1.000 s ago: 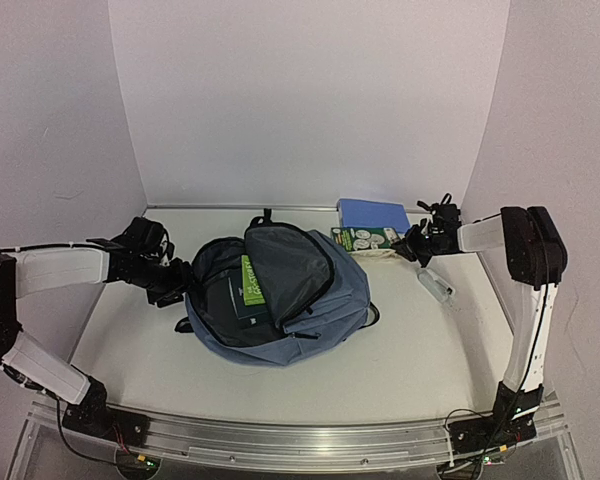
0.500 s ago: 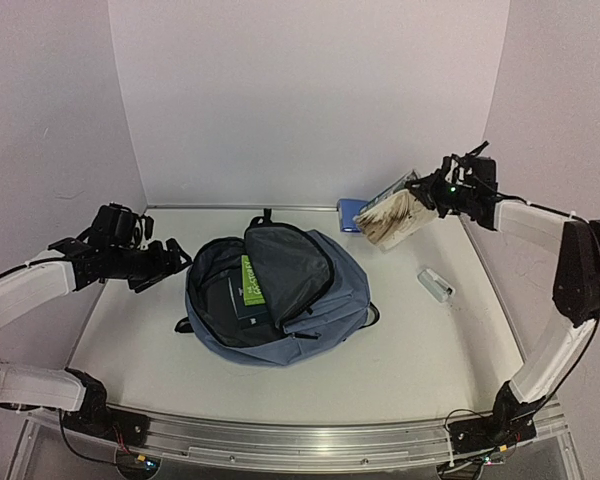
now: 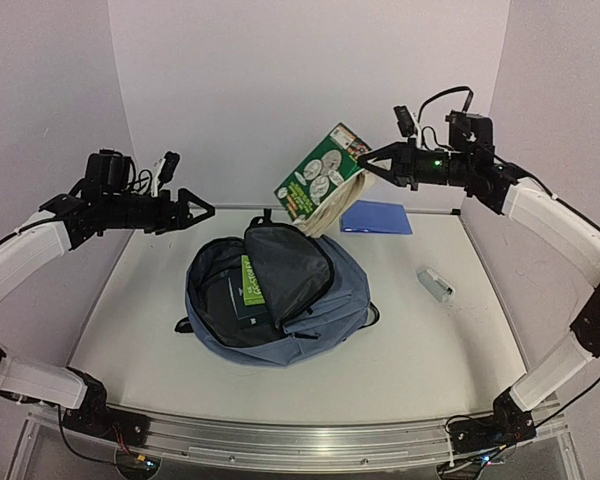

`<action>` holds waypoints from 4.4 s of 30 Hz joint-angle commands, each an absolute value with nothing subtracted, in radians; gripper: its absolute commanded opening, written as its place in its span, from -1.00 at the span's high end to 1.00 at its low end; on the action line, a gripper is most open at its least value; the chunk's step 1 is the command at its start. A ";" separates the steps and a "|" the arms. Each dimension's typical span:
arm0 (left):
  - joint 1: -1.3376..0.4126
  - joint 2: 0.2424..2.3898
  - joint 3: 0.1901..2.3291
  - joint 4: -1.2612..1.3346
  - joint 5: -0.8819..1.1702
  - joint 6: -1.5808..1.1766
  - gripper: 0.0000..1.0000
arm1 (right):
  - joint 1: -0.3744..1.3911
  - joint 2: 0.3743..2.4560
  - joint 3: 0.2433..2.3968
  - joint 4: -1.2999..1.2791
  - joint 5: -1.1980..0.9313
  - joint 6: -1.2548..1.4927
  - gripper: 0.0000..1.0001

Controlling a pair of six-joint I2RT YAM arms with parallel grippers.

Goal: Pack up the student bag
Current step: Pick up the book from the center of the board, then place the book in the student bag.

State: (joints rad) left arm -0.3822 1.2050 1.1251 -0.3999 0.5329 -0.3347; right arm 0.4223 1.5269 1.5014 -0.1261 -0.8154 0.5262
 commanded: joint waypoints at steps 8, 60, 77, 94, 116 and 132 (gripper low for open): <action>-0.550 1.388 1.328 -0.372 0.893 -0.251 -0.81 | 0.651 1.489 1.601 -0.104 -1.026 0.427 1.00; -0.238 1.037 0.780 -0.137 0.674 -0.806 0.99 | 0.693 1.842 1.437 -0.334 -0.239 0.460 -0.21; -0.238 1.047 0.728 -0.118 0.668 -0.849 0.99 | 0.694 1.902 1.493 -0.250 -0.386 0.535 0.93; -0.303 1.280 0.766 0.066 0.761 -0.907 0.99 | 0.712 1.718 1.572 -0.250 -0.399 0.582 1.00; -0.387 1.493 0.754 0.337 0.784 -1.027 1.00 | 0.746 1.708 1.634 -0.239 -0.390 0.566 1.00; -0.413 1.665 0.862 0.348 0.770 -1.040 1.00 | 0.775 1.733 1.678 -0.232 -0.396 0.568 1.00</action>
